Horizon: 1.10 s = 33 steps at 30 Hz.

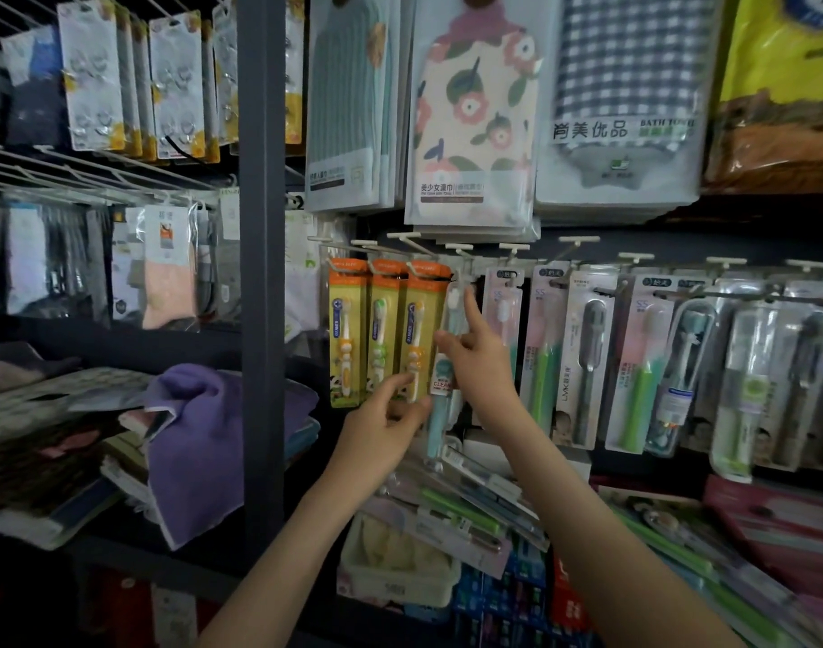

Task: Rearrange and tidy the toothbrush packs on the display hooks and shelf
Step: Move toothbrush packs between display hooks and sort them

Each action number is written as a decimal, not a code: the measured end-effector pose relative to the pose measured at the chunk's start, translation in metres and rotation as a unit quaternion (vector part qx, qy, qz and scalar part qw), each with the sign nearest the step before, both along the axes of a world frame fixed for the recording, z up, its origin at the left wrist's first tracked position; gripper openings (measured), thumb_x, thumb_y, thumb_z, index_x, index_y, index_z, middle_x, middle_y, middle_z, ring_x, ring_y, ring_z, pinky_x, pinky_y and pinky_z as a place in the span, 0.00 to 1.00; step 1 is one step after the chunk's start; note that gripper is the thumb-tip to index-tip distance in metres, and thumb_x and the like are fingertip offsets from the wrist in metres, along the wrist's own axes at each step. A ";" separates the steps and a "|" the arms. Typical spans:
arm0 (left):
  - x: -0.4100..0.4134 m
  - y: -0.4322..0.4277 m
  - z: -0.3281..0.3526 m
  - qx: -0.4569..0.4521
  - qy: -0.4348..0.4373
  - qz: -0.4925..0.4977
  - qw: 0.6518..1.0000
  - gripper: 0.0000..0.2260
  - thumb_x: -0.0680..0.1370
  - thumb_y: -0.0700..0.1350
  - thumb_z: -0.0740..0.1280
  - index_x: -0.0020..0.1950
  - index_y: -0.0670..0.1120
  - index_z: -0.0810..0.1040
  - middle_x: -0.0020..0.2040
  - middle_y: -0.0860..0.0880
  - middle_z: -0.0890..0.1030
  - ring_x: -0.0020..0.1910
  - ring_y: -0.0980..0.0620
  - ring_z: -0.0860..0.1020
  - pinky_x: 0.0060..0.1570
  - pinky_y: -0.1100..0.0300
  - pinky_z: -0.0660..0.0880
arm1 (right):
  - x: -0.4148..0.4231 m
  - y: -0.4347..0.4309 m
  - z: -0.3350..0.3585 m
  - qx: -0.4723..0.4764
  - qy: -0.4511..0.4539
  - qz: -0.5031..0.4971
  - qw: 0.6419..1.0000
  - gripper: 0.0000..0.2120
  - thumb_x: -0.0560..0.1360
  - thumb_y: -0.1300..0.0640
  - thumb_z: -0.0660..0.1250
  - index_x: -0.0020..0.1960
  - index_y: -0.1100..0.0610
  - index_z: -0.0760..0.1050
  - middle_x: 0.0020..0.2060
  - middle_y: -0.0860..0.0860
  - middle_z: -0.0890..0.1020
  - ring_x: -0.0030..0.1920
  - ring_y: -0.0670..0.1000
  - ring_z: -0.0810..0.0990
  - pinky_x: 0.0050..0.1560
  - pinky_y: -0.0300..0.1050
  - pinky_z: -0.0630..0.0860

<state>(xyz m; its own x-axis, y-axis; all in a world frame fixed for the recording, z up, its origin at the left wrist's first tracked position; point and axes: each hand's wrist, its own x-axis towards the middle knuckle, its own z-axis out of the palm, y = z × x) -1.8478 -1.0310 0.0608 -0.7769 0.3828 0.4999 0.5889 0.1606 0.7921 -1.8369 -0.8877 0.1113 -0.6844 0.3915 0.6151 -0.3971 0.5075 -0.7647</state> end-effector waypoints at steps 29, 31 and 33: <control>0.150 0.301 -0.047 -0.115 0.242 -0.031 0.963 0.24 0.78 0.47 0.64 0.74 0.49 0.64 0.70 0.46 0.67 0.62 0.46 0.73 0.53 0.54 0.75 | 0.269 0.306 -0.088 0.143 -0.085 -0.380 0.910 0.22 0.79 0.59 0.60 0.71 0.57 0.61 0.60 0.56 0.74 0.52 0.55 0.77 0.44 0.47 0.74; 0.168 0.331 -0.045 -0.104 0.239 -0.031 0.965 0.24 0.79 0.47 0.63 0.74 0.49 0.63 0.70 0.46 0.66 0.62 0.46 0.73 0.53 0.55 0.74 | 0.294 0.336 -0.085 0.109 -0.079 -0.405 0.904 0.23 0.79 0.58 0.60 0.72 0.58 0.59 0.62 0.56 0.73 0.50 0.53 0.77 0.42 0.44 0.71; 0.184 0.359 -0.044 -0.091 0.239 -0.032 0.966 0.24 0.79 0.47 0.63 0.74 0.50 0.62 0.70 0.46 0.66 0.61 0.47 0.74 0.52 0.57 0.74 | 0.312 0.364 -0.082 0.085 -0.065 -0.435 0.894 0.25 0.79 0.58 0.61 0.72 0.61 0.59 0.62 0.59 0.72 0.55 0.55 0.75 0.47 0.42 0.70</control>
<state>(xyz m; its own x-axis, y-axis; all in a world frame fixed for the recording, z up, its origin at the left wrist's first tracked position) -1.6638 -0.6718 0.0164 -0.4460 0.5366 0.7163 0.8937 0.2229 0.3894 -1.5245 -0.5240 0.0296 -0.2366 0.7183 0.6543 0.2913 0.6949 -0.6575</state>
